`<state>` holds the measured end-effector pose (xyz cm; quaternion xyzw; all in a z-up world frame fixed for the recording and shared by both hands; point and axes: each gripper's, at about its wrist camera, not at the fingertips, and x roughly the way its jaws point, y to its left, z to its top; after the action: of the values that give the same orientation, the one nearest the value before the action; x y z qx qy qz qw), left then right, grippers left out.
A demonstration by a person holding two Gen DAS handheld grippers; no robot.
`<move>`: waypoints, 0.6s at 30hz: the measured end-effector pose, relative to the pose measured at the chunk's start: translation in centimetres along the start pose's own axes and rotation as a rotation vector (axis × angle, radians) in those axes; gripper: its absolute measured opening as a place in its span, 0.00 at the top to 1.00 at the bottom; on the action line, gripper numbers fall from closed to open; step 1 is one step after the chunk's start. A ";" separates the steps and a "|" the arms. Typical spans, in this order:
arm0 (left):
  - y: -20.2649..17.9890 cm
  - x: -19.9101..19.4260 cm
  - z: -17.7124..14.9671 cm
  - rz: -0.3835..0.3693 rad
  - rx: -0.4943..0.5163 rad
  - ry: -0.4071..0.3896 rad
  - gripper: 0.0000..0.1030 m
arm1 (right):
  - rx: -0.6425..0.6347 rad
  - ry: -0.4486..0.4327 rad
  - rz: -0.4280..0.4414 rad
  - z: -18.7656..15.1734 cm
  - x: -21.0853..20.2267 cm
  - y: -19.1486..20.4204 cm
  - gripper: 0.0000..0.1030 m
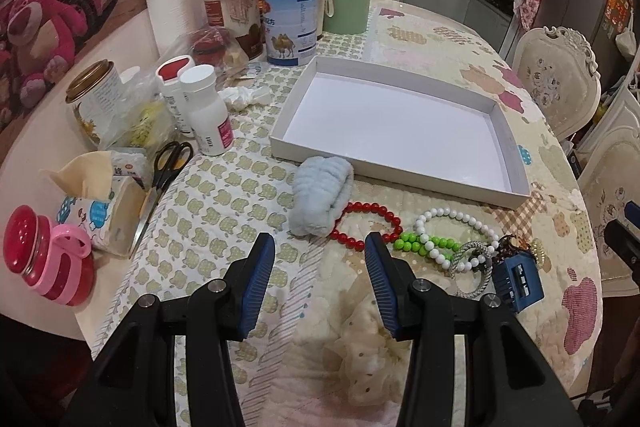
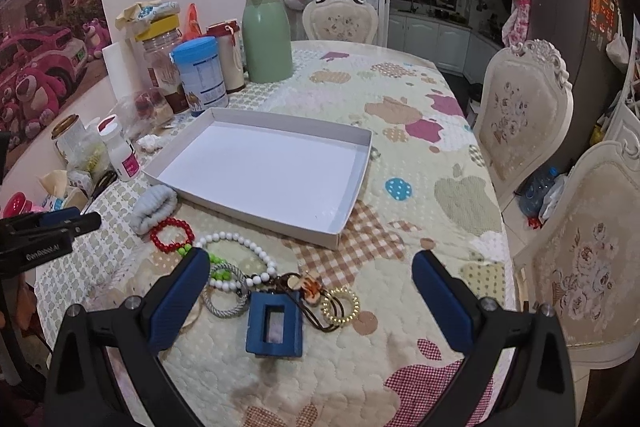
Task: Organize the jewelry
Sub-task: 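Move both grippers toward the light-blue scrunchie and grey braided hair tie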
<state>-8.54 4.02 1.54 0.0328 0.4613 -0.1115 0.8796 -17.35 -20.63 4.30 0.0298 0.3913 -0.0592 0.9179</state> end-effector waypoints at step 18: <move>1.3 0.2 0.2 0.020 -0.047 0.015 0.64 | -0.036 0.003 0.028 0.4 0.5 0.9 0.01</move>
<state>-7.95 5.26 1.37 0.0176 0.4701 -0.0916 0.8777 -16.59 -19.83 4.24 0.0188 0.3934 -0.0391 0.9183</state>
